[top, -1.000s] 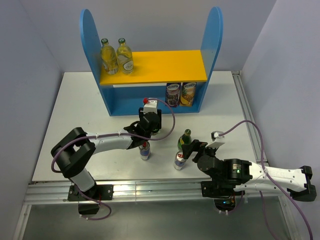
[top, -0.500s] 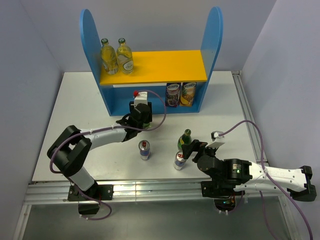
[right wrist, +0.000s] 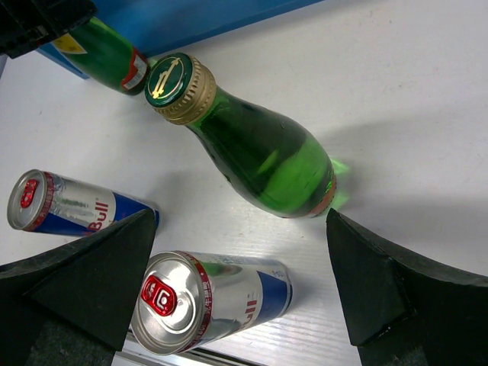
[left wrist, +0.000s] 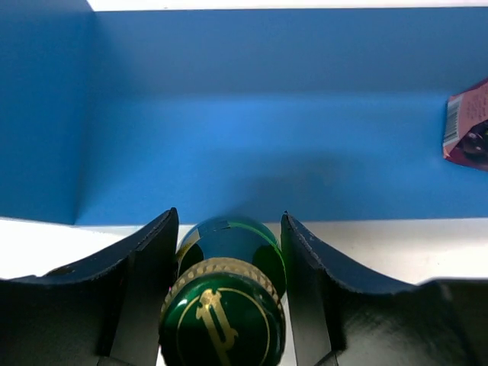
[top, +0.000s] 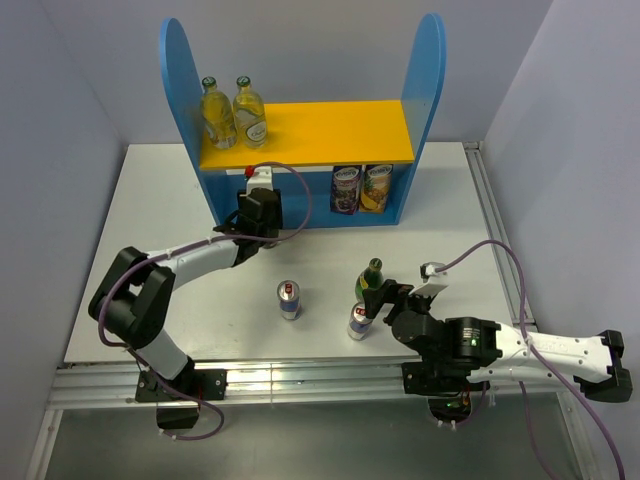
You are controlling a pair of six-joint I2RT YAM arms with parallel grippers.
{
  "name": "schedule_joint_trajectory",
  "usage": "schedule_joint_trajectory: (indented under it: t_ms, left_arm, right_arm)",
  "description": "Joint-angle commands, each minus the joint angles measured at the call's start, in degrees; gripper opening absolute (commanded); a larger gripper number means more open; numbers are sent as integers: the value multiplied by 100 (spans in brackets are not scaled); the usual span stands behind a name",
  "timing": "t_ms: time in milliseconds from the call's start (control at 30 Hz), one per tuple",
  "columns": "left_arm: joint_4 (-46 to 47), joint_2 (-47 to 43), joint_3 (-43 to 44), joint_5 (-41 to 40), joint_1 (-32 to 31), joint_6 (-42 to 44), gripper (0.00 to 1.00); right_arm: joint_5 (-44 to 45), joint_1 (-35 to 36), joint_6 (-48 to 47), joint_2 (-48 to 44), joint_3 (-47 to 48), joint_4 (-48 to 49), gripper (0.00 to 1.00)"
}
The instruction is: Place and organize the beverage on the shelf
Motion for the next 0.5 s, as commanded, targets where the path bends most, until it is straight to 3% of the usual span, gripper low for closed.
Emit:
schedule_joint_trajectory:
  t_ms: [0,467]
  left_arm:
    - [559,-384,465,111,117,127,0]
    - [287,-331,887,225,355,127,0]
  right_arm:
    - [263,-10,53,95,82,100,100]
    - [271,-10,27,174,99,126,100]
